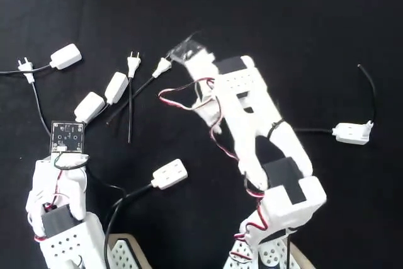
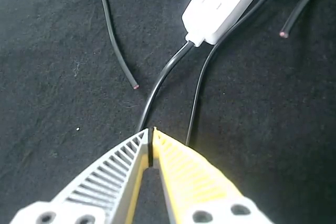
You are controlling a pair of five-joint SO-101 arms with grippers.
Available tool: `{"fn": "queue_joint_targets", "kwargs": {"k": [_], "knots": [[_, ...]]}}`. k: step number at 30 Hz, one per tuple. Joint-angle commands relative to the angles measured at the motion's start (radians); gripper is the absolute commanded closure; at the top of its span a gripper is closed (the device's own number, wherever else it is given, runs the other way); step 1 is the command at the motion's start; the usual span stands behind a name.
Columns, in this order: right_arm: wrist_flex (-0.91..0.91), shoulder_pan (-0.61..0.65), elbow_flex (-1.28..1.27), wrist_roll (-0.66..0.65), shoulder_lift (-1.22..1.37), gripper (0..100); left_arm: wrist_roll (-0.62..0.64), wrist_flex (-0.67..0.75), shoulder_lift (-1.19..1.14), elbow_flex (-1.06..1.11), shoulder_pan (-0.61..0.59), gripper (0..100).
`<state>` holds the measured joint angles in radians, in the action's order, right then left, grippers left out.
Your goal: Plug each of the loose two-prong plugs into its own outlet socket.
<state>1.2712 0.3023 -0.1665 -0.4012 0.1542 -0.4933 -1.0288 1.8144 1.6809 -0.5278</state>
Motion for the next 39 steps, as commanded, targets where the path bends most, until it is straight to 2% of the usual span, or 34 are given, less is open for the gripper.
{"fn": "queue_joint_targets", "kwargs": {"k": [1,5,11,17,23,27,33,39], "knots": [[-0.083,-0.014,-0.027,0.13,-0.104,98.7,-0.008,-0.005,-0.002,0.019,0.007,97],[-0.224,0.037,-0.222,0.218,-0.315,98.7,-0.008,-0.005,-0.002,0.019,0.007,97],[-0.511,0.132,-0.71,0.233,-0.791,98.7,-0.008,-0.005,-0.002,0.019,0.012,97],[-0.562,0.187,-0.966,0.385,-1.063,98.7,-0.008,-0.005,-0.002,0.019,0.013,97],[-0.591,0.301,-1.115,0.537,-1.13,98.7,-0.008,-0.005,-0.002,0.019,0.013,97],[-0.698,0.338,-1.191,0.569,-1.133,98.7,-0.008,-0.005,-0.002,0.019,0.013,97],[-0.701,0.404,-1.214,0.592,-1.132,98.7,-0.008,-0.005,-0.002,0.019,0.013,97],[-0.7,0.404,-1.225,0.592,-1.133,98.7,-0.008,-0.005,-0.002,0.019,0.013,97]]}}
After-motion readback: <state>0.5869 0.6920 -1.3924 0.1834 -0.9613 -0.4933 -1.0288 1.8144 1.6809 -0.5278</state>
